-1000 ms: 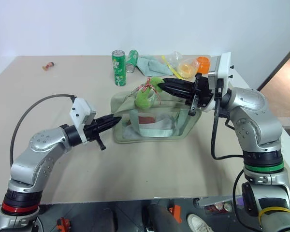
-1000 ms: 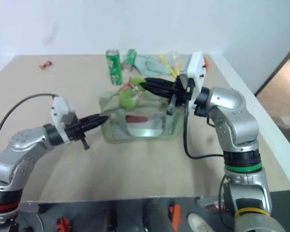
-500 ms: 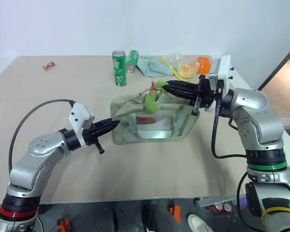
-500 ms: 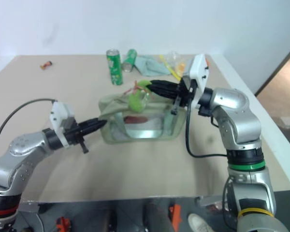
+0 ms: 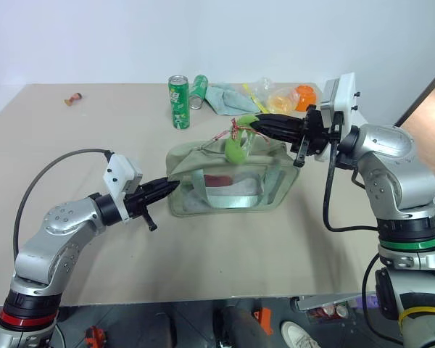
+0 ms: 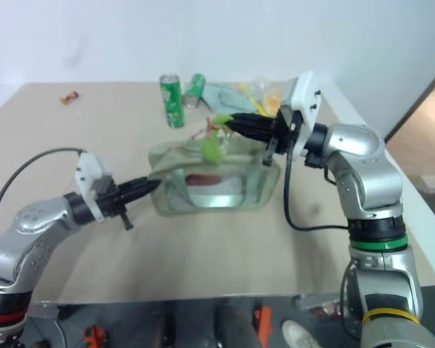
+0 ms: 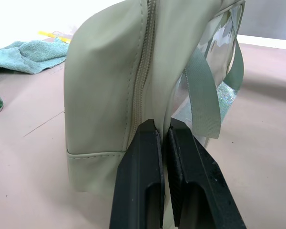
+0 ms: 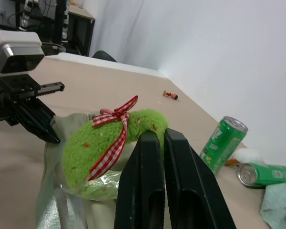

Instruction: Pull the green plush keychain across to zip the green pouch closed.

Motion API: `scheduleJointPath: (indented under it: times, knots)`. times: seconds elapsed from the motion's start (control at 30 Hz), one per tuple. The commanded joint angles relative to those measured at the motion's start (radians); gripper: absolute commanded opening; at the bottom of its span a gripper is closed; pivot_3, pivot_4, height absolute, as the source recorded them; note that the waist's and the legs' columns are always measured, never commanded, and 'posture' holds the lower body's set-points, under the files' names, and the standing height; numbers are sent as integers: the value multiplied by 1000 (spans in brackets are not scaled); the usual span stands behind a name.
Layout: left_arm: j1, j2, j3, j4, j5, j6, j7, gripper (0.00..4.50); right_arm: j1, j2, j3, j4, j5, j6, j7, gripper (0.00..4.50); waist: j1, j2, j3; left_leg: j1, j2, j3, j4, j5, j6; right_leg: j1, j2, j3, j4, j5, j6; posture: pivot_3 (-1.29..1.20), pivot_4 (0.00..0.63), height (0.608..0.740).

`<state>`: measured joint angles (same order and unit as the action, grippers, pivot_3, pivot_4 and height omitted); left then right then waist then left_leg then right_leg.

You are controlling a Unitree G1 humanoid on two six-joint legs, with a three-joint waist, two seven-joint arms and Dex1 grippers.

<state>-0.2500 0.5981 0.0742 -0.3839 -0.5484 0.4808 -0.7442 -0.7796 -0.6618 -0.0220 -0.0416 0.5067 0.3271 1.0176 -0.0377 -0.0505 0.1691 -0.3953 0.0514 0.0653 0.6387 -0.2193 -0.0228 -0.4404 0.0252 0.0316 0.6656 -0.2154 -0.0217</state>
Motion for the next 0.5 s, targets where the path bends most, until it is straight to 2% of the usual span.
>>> scheduleJointPath:
  times: [0.03,0.5]
  knots:
    - [-2,8,4,-1,12,12,11,0,-17,-31,-79,10,4,-28,-5,30,0,0,0,0,0,0,0,0,0,0,0,0,0,0,0,0,150,740]
    - [-6,9,5,-5,6,25,16,0,4,-98,-117,156,-62,-128,7,30,0,0,0,0,0,0,0,0,0,0,0,1,0,0,0,0,150,740]
